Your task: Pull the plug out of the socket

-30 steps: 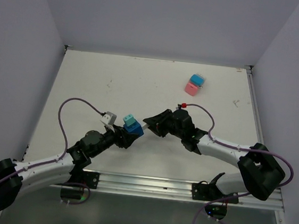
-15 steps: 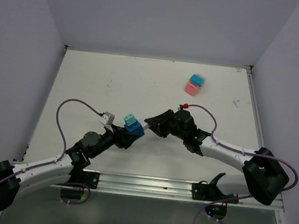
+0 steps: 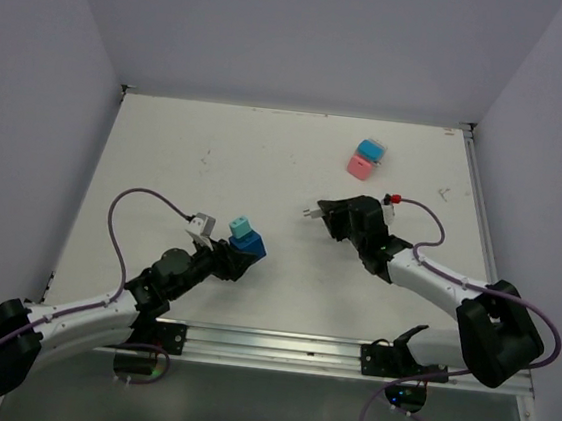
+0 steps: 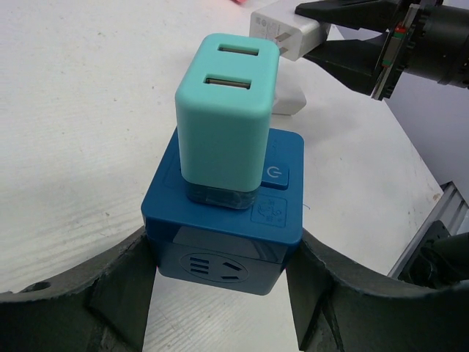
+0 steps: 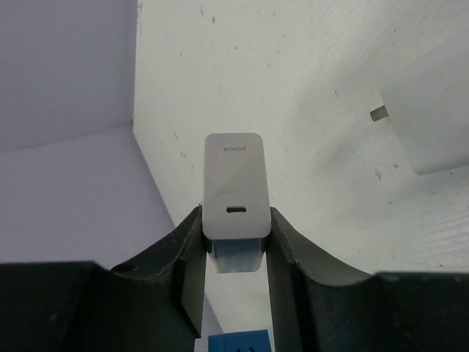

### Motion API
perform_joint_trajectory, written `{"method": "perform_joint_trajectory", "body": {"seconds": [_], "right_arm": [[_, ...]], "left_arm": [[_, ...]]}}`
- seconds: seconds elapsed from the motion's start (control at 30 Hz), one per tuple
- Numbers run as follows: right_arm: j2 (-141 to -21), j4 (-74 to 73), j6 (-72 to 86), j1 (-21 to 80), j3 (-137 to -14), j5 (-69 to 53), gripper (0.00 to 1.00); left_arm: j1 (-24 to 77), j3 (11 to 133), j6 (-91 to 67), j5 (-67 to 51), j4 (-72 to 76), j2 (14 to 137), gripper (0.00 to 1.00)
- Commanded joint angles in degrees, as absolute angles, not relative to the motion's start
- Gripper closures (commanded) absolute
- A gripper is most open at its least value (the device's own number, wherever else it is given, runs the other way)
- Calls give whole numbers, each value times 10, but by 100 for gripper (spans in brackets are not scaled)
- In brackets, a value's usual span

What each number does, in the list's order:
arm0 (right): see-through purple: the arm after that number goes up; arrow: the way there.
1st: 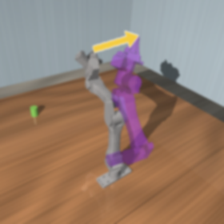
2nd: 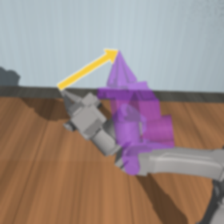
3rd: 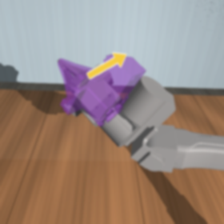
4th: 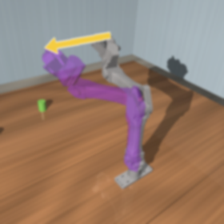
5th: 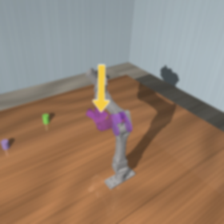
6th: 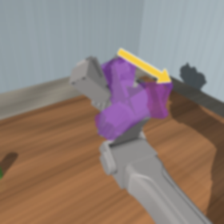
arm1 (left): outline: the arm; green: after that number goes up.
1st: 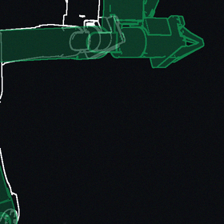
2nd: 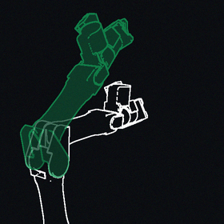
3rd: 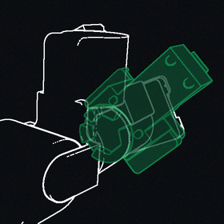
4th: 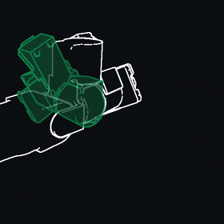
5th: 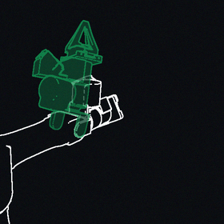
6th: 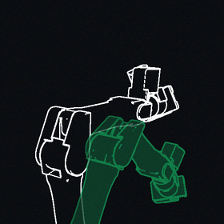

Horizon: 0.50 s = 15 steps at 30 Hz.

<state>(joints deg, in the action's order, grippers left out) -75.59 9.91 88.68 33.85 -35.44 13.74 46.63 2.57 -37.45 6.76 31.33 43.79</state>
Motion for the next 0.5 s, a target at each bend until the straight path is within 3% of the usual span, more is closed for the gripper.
{"method": "perform_joint_trajectory", "body": {"seconds": [0.0, 0.27, 0.47], "right_arm": [[-747, 115, 891, 335, -372, 176, 100], [-730, 160, 806, 261, -327, 98, 100], [-776, 176, 652, 236, -351, -71, 100]], "left_arm": [[466, 0, -375, 88, 349, 425, 100], [466, 3, -361, 82, 334, 412, 100], [465, 10, -337, 55, 331, 418, 100]]}}
